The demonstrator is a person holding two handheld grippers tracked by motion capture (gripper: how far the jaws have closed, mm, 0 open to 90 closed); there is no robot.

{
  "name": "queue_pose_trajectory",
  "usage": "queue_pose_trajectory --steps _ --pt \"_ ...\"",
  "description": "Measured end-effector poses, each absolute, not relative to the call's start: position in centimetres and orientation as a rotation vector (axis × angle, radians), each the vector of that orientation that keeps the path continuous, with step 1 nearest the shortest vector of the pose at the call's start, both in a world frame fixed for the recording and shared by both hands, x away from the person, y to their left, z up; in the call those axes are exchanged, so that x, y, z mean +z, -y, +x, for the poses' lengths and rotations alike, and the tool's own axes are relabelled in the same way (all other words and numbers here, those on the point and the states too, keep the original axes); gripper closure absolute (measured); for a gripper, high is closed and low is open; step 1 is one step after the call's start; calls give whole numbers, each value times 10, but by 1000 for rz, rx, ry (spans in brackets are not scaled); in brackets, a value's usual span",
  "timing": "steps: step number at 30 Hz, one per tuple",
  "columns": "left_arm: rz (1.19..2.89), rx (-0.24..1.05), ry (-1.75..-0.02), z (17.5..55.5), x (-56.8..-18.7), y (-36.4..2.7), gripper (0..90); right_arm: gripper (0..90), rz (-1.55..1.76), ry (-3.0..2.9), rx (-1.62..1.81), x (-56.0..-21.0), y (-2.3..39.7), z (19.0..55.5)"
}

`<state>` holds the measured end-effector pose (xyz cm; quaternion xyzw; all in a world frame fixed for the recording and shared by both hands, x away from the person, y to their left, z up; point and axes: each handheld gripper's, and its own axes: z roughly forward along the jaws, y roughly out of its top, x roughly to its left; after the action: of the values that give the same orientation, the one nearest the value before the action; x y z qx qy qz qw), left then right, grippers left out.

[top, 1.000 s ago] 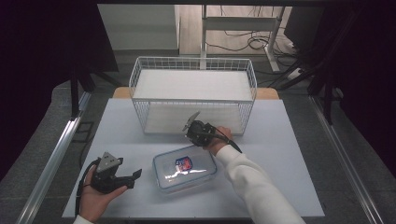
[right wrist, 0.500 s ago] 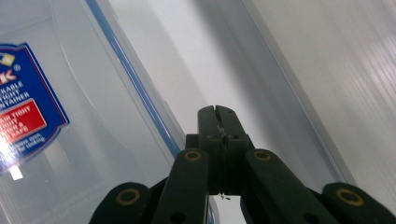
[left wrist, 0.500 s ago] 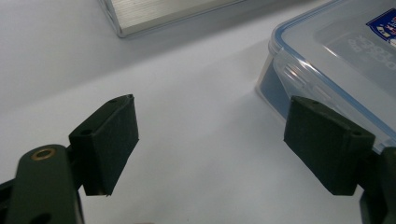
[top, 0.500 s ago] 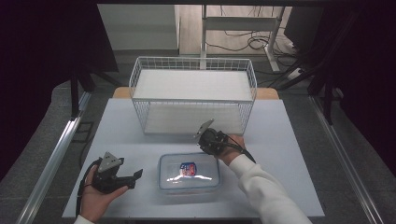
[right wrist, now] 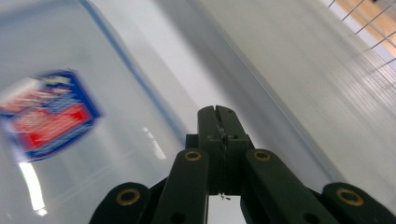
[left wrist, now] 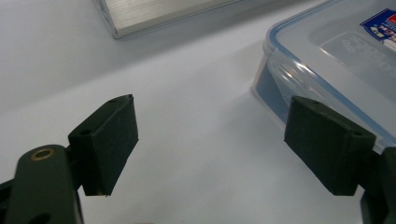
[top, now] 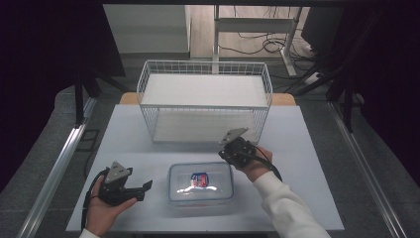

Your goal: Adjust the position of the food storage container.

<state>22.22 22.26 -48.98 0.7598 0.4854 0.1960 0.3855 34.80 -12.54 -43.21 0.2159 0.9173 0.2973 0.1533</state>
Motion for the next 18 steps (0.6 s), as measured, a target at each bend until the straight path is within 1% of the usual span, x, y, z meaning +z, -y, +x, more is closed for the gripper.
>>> queue_pose_trajectory --steps 4,9,10,11,13,15,16,17,18 --pt "1923 473 -1244 221 -488 -222 173 889 680 -2569 980 -430 143 324" --pt "1911 463 -1251 220 -487 -220 172 888 806 -2472 1225 -435 175 295" --pt "1911 463 -1251 220 -487 -220 172 888 806 -2472 1225 -435 175 295" --pt "1914 458 -1252 220 -487 -218 172 887 833 -2488 1258 -440 186 284" --pt "1922 451 -1250 221 -488 -216 172 879 841 -2481 1252 -443 193 277" --pt "1930 450 -1245 221 -488 -215 172 848 851 -2495 1259 -445 199 270" --pt "1930 450 -1244 220 -488 -215 172 817 854 -2494 1251 -446 201 268" --pt "1926 448 -1245 220 -488 -215 172 750 853 -2491 1245 -448 202 266" --pt "1926 448 -1245 220 -488 -215 172 750 853 -2491 1245 -448 202 266"
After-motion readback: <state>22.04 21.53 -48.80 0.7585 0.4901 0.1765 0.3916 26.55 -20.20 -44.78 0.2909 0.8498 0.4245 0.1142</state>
